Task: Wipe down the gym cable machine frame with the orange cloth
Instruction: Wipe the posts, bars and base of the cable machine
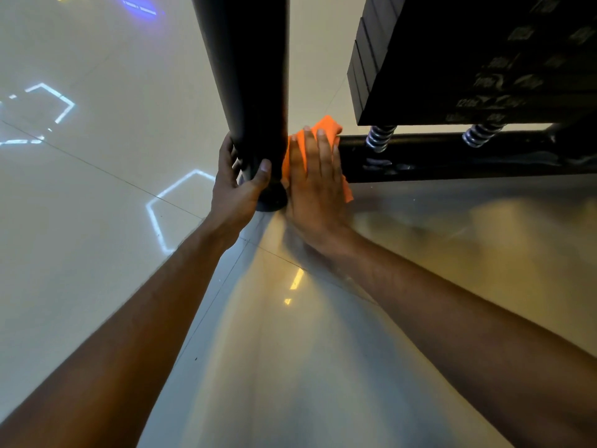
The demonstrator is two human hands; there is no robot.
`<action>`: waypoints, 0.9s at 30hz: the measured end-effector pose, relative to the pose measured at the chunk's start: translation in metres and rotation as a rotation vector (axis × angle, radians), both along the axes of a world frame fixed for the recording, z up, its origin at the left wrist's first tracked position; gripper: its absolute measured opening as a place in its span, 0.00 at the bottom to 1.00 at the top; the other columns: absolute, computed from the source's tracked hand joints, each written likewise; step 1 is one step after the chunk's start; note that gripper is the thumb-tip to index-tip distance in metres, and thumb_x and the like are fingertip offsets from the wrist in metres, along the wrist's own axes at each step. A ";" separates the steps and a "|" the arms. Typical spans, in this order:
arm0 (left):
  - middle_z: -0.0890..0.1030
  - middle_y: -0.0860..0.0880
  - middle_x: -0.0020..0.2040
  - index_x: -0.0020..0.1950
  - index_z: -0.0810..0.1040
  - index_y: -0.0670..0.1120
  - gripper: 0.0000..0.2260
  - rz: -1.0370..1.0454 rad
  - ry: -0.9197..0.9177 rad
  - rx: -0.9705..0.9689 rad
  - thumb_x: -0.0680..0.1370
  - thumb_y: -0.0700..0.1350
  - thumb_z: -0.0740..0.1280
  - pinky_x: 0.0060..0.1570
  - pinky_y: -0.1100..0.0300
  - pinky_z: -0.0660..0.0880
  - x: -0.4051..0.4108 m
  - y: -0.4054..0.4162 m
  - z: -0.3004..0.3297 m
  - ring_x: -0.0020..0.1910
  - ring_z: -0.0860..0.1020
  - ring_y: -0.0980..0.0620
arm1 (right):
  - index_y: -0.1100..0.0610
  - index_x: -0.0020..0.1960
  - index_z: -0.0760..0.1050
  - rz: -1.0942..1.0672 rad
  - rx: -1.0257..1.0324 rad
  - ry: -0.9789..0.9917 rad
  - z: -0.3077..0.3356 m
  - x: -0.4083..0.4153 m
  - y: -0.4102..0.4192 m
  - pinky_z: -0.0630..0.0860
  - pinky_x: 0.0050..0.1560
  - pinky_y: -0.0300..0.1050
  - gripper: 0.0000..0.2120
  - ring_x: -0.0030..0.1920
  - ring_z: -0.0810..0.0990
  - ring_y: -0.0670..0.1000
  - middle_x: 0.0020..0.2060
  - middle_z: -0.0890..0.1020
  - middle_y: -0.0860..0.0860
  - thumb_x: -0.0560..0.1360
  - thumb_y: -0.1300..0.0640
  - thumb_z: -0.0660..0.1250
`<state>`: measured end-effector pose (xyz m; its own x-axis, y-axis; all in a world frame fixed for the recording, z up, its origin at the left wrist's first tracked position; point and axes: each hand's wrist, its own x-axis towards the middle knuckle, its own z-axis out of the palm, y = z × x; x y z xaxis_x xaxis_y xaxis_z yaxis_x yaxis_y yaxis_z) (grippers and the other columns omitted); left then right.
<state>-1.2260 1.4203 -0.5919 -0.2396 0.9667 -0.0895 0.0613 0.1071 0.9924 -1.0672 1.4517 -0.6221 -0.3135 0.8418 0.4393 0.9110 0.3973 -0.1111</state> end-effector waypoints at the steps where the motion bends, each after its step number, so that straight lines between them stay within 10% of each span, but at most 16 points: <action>1: 0.72 0.59 0.79 0.85 0.62 0.59 0.39 0.000 0.002 0.003 0.77 0.56 0.75 0.79 0.45 0.70 0.001 0.000 -0.001 0.79 0.70 0.58 | 0.60 0.87 0.57 0.022 0.030 -0.046 -0.001 0.007 0.004 0.53 0.85 0.63 0.32 0.86 0.55 0.64 0.86 0.59 0.61 0.87 0.49 0.57; 7: 0.71 0.58 0.81 0.85 0.60 0.60 0.39 -0.032 0.013 0.002 0.77 0.57 0.76 0.79 0.43 0.70 -0.005 0.003 -0.001 0.80 0.69 0.56 | 0.47 0.87 0.61 -0.029 0.202 -0.157 -0.012 0.056 0.010 0.61 0.82 0.61 0.30 0.84 0.62 0.65 0.84 0.65 0.60 0.86 0.46 0.61; 27: 0.70 0.57 0.81 0.85 0.59 0.58 0.36 -0.022 0.032 0.031 0.81 0.53 0.74 0.75 0.56 0.73 0.000 0.001 -0.005 0.79 0.69 0.58 | 0.50 0.86 0.63 -0.135 0.092 -0.023 -0.006 0.011 0.007 0.54 0.85 0.65 0.31 0.85 0.60 0.64 0.83 0.66 0.59 0.87 0.39 0.58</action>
